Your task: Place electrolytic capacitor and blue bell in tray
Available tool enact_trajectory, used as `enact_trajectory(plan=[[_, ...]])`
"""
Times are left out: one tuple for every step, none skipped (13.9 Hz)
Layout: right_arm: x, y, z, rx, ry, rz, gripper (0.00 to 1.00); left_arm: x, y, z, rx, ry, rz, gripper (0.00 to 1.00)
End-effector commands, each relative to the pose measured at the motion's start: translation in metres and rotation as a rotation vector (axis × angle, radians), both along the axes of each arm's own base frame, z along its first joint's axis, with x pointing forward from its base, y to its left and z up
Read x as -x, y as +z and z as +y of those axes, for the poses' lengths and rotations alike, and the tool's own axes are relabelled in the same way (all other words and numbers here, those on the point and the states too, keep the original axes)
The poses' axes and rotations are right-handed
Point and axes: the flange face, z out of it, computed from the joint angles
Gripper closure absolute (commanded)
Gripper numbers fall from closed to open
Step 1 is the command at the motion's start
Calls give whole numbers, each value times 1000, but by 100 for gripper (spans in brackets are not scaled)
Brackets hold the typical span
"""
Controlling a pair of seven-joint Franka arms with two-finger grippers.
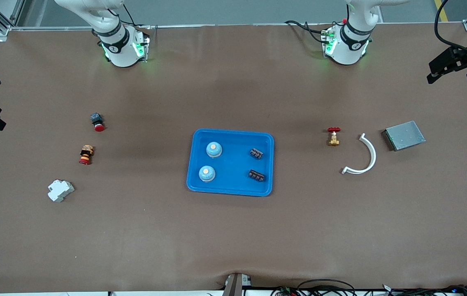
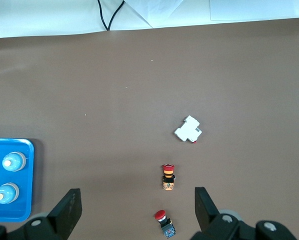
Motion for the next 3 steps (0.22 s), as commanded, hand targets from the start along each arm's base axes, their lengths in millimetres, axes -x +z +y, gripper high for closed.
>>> enact_trajectory(plan=[[4,2,2,-16,-12,-10,0,0,5,2,13,-16,3,0],[4,3,2,-15,-12,-11,0,0,4,2,13,-18,5,0],[4,2,2,-16,-12,-8,0,0,4,2,13,-18,5,0]])
